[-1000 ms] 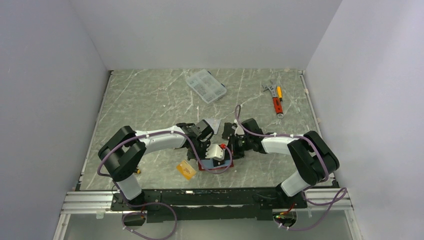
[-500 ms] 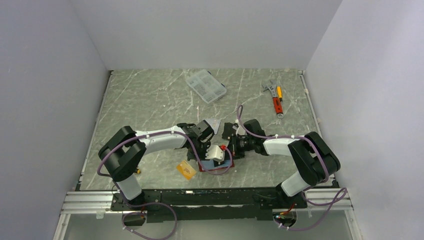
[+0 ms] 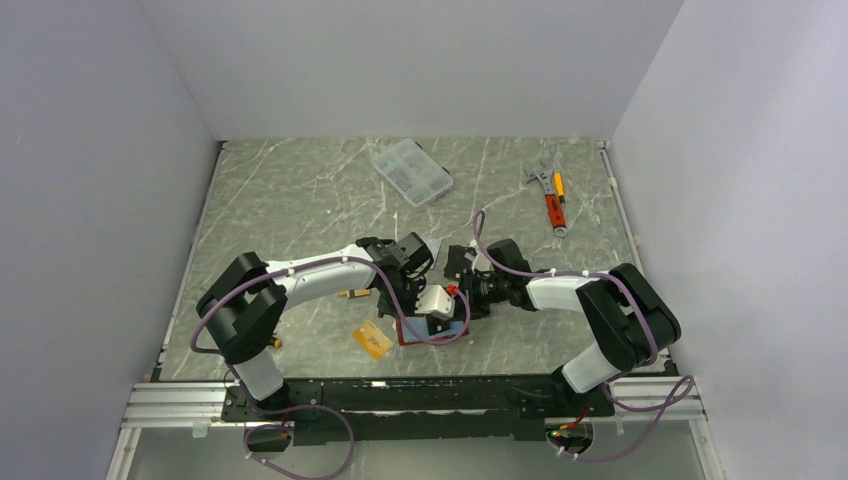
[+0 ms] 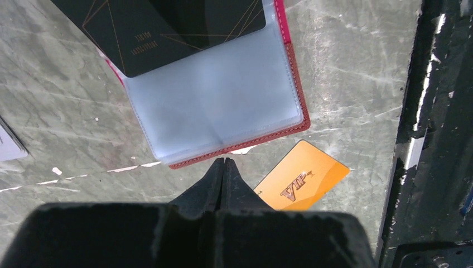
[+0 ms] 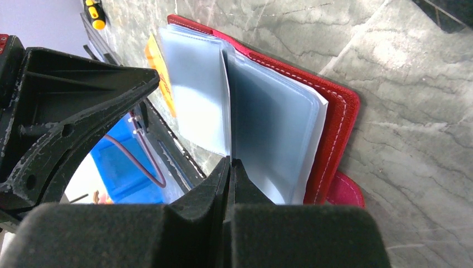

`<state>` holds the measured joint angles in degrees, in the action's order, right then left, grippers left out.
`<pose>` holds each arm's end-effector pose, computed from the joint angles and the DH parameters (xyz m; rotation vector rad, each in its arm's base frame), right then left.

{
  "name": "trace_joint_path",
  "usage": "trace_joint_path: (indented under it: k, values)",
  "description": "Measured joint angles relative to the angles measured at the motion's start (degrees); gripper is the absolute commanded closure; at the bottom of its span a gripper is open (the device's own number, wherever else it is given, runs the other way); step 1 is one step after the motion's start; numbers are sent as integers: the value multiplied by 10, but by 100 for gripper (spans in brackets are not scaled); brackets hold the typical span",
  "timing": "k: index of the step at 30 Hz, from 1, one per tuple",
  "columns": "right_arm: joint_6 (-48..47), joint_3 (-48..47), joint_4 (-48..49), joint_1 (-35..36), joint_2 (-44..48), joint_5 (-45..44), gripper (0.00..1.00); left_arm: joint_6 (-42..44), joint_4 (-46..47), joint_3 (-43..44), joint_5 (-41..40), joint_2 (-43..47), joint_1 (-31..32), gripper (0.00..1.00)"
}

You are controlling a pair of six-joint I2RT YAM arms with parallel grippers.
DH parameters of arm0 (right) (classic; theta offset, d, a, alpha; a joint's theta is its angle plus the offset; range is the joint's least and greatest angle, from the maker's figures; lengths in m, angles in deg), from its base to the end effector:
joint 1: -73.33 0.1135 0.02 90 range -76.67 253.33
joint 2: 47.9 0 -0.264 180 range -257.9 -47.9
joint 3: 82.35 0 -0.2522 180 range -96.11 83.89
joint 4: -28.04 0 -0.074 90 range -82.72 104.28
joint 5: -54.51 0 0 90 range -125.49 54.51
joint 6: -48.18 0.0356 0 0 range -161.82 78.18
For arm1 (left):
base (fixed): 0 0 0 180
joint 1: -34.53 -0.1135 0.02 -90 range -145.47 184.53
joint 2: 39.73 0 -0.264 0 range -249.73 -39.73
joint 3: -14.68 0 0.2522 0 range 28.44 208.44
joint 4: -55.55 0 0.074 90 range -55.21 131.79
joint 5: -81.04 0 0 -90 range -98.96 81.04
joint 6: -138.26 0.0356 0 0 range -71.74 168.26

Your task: Put the credit cards into the card holder

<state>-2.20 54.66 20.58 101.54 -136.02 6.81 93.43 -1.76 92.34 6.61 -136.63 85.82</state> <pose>0.2092 0.1394 0.1189 -0.0828 2.6996 1.3657 0.1895 -0.2518 0.1872 2.1895 1.8931 -0.4133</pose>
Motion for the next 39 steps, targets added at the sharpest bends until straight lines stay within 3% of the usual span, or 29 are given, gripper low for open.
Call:
trace_joint_path:
  k: [39]
  values:
    - [1, -4, 5, -4, -1, 17, 100, 12, 89, -52, -6, 9, 28, 100]
